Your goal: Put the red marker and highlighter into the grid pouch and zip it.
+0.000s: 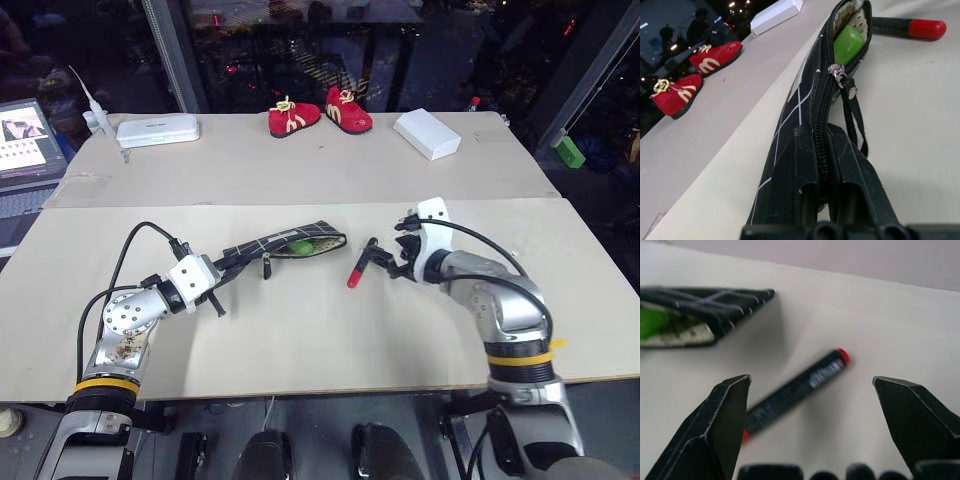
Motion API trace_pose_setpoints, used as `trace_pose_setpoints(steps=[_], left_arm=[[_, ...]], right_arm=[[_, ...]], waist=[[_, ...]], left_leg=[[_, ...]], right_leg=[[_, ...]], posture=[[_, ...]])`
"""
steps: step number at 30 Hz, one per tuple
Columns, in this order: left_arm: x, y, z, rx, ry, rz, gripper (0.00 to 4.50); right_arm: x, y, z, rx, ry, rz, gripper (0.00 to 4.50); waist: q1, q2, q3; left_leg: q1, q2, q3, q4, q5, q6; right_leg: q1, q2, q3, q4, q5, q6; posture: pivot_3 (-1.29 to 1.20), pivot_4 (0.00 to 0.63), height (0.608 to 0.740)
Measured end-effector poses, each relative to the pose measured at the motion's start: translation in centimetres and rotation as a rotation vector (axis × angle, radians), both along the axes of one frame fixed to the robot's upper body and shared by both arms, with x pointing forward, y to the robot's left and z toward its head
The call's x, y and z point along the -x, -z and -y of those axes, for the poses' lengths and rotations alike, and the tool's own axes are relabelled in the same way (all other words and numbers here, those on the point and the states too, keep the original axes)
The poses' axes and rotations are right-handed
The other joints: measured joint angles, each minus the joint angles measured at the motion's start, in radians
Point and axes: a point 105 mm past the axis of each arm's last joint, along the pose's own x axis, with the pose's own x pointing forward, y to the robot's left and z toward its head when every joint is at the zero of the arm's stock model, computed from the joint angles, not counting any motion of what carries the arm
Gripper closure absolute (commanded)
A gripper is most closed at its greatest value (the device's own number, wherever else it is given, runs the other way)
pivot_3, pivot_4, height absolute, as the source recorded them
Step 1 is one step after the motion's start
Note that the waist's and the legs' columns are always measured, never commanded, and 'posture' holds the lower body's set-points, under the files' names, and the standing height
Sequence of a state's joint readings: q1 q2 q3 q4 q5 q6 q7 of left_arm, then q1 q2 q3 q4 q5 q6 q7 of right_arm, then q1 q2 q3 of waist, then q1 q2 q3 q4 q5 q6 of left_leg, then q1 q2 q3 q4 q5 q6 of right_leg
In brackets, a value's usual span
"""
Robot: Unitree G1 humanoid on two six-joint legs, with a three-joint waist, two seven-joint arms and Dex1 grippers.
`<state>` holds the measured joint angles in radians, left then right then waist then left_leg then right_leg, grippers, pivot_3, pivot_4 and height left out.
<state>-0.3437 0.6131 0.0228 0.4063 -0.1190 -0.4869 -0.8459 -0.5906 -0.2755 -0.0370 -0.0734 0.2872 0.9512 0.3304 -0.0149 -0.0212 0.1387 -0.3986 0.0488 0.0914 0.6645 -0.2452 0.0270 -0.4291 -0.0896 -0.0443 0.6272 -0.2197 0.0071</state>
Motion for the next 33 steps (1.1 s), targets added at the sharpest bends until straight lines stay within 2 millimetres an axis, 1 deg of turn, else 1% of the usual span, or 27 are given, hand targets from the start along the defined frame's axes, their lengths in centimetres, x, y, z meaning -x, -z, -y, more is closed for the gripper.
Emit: trace_pose_setpoints(steps=[6, 10, 13, 17, 20, 25, 29, 30, 33], left_arm=[[0.0, -0.1, 0.0, -0.002, 0.003, 0.008, 4.5], [0.0, 0.0, 0.0, -0.001, 0.002, 0.007, 4.5], [0.0, 0.2, -0.1, 0.002, -0.002, 0.001, 4.5], [0.0, 0.2, 0.0, 0.006, 0.0, 0.006, 4.5], [0.0, 0.2, 0.1, 0.01, 0.003, 0.01, 4.5], [-0.1, 0.4, 0.1, 0.017, -0.001, 0.005, 4.5], [-0.2, 0.4, 0.2, 0.024, -0.002, 0.004, 4.5], [-0.2, 0.4, 0.2, 0.024, -0.002, 0.005, 4.5], [-0.2, 0.4, 0.2, 0.025, -0.002, 0.006, 4.5]], right_arm=[[-0.5, 0.3, 0.0, -0.035, 0.085, -0.022, 0.15], [-0.9, 1.5, 0.7, -0.009, 0.161, -0.064, 0.15], [-0.9, 2.4, 0.1, -0.035, 0.178, -0.099, 0.15], [-0.8, 3.0, -0.8, -0.059, 0.182, -0.122, 0.15], [-0.5, 3.7, -1.1, -0.064, 0.184, -0.14, 0.15], [-0.6, 3.9, -1.0, -0.014, 0.188, -0.127, 0.15], [-0.5, 3.8, -1.5, 0.1, 0.155, -0.062, 0.15], [-0.5, 3.7, -1.7, 0.129, 0.147, -0.045, 0.38], [-0.4, 3.8, -2.3, 0.184, 0.119, -0.011, 1.31]], waist=[[0.002, 0.0, 0.0], [0.0, 0.0, 0.0], [-0.003, 0.0, 0.0], [-0.003, 0.0, 0.0], [-0.003, 0.0, 0.0], [-0.003, 0.0, 0.0], [-0.003, 0.0, 0.0], [-0.003, 0.0, 0.0], [-0.004, 0.0, 0.0]], left_leg=[[0.0, 0.0, 0.0, 0.0, 0.0, 0.0], [0.0, 0.0, 0.0, 0.0, 0.0, 0.0], [0.0, 0.0, 0.0, 0.0, 0.0, 0.0], [0.0, 0.0, -0.001, 0.0, 0.0, 0.0], [0.0, 0.0, -0.001, 0.0, 0.0, 0.0], [0.0, 0.0, -0.002, 0.0, 0.0, 0.0], [0.001, 0.0, -0.002, 0.0, 0.0, 0.0], [0.002, 0.0, -0.002, 0.0, 0.0, 0.0], [0.005, 0.0, -0.003, 0.0, 0.0, 0.0]], right_leg=[[0.0, -0.001, 0.0, 0.0, 0.0, 0.0], [0.0, 0.0, 0.0, 0.0, 0.0, 0.0], [0.0, 0.0, 0.0, 0.0, 0.0, 0.0], [0.0, 0.0, 0.0, 0.0, 0.0, 0.0], [0.0, -0.001, 0.0, 0.0, 0.0, 0.0], [0.0, -0.001, 0.001, 0.0, 0.0, 0.0], [0.001, 0.0, 0.0, 0.0, 0.0, 0.0], [0.002, 0.0, 0.0, 0.0, 0.0, 0.0], [0.005, 0.0, 0.0, 0.0, 0.0, 0.0]], posture=[[0.0, 0.15, 0.74], [0.0, 0.15, 0.74], [0.0, 0.15, 0.74], [0.0, 0.15, 0.74], [0.0, 0.15, 0.74], [0.0, 0.15, 0.74], [0.0, 0.15, 0.74], [0.0, 0.15, 0.74], [0.0, 0.15, 0.74]])
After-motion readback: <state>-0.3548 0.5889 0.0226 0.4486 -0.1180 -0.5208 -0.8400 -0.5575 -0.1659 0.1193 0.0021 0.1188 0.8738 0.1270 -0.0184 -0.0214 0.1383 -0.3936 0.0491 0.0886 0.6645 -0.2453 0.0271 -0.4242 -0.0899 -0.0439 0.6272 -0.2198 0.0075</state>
